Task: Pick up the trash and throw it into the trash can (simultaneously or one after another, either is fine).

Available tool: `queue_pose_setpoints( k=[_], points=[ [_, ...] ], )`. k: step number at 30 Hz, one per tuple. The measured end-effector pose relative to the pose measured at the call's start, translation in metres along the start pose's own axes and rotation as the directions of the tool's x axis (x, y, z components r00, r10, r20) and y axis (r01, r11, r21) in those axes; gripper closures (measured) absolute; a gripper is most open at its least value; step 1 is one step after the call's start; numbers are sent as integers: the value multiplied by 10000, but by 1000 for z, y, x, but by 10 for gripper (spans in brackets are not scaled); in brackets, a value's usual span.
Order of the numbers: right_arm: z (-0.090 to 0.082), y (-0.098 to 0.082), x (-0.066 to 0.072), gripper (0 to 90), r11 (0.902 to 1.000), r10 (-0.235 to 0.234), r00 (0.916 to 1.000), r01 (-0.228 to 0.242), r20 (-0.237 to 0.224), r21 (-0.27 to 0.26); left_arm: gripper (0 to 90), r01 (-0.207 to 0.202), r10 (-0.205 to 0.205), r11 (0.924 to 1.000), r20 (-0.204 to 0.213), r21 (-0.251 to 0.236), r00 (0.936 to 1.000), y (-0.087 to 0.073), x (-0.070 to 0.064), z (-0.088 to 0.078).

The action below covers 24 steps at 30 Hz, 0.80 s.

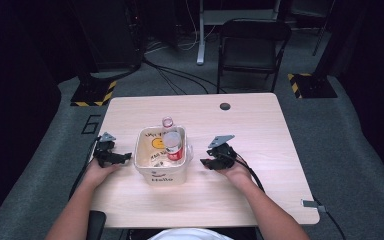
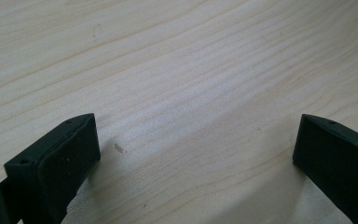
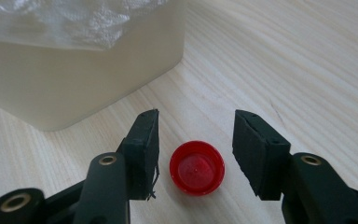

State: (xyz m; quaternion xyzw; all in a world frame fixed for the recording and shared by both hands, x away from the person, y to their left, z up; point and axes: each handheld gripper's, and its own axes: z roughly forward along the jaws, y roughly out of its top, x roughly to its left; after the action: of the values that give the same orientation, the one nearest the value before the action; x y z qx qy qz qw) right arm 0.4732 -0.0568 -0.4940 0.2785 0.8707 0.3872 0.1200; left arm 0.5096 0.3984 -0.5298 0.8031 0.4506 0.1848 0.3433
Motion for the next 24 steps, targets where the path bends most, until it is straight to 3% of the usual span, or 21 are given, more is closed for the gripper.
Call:
queue_pose_setpoints(
  k=[14, 24],
  points=[
    [8, -6, -3, 506, 9973, 197, 9998, -196, -8, 707, 1, 8, -8, 10000, 17, -1, 10000, 0, 0, 0],
    [14, -10, -5, 574, 9942, 147, 9999, -139, -61, 1066, 1, 11, -11, 10000, 16, -3, 10000, 0, 0, 0]
  ],
)
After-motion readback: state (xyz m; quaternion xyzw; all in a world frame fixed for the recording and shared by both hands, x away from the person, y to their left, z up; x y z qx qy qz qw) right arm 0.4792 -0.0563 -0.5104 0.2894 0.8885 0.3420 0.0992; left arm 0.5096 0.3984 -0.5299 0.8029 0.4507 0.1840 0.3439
